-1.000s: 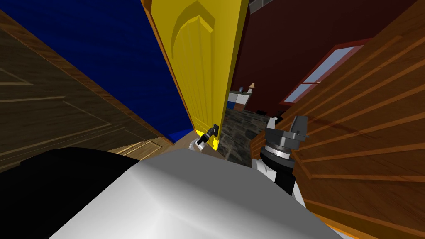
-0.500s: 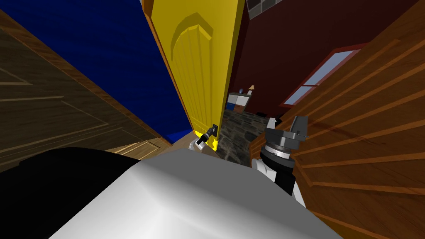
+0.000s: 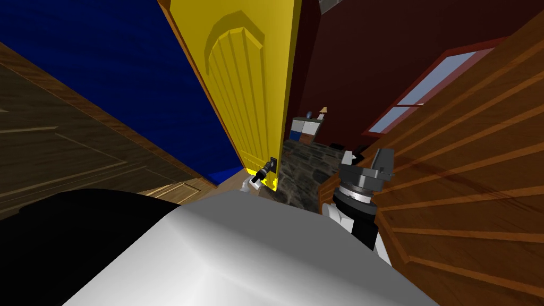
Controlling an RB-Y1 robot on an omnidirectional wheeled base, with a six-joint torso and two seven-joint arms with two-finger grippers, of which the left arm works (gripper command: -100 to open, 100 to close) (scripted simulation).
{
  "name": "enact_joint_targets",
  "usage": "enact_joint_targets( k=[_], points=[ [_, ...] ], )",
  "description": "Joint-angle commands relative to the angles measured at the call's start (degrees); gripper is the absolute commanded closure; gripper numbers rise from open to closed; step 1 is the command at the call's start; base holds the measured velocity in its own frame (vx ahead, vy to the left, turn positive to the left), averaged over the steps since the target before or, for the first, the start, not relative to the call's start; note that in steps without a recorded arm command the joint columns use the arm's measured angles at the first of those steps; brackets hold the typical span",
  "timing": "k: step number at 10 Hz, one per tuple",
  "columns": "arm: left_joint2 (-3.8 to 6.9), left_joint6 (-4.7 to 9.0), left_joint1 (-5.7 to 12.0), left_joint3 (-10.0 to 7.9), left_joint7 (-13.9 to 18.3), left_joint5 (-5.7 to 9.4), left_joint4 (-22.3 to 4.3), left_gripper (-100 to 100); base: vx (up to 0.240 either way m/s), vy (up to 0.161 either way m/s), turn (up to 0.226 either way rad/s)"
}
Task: Push the door open
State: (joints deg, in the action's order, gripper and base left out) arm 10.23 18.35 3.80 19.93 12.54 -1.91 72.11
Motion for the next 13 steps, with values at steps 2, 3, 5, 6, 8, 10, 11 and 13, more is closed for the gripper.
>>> enact_joint_targets(
  k=[2, 3, 5, 6, 8, 10, 11, 13],
  points=[
    [-0.37, 0.44, 1.35, -2.45, -0.70, 0.21, -1.48, 100, 0.106, -0.099, 0.033],
    [-0.57, 0.44, 1.58, -3.13, -0.94, 0.27, -1.88, 100, 0.080, -0.114, 0.042],
    [-0.97, 0.42, 2.05, -4.49, -1.43, 0.39, -2.67, 100, 0.086, -0.092, 0.045],
    [-1.18, 0.41, 2.29, -5.18, -1.68, 0.44, -3.08, 100, 0.094, -0.098, 0.041],
    [-1.59, 0.40, 2.76, -6.57, -2.17, 0.56, -3.88, 100, 0.097, -0.103, 0.042],
    [-2.00, 0.38, 3.24, -7.95, -2.67, 0.68, -4.69, 100, 0.098, -0.102, 0.045],
    [-2.20, 0.37, 3.47, -8.63, -2.91, 0.74, -5.08, 100, 0.079, -0.109, 0.035],
    [-2.60, 0.36, 3.92, -9.97, -3.39, 0.85, -5.87, 100, 0.087, -0.094, 0.043]
  ],
)
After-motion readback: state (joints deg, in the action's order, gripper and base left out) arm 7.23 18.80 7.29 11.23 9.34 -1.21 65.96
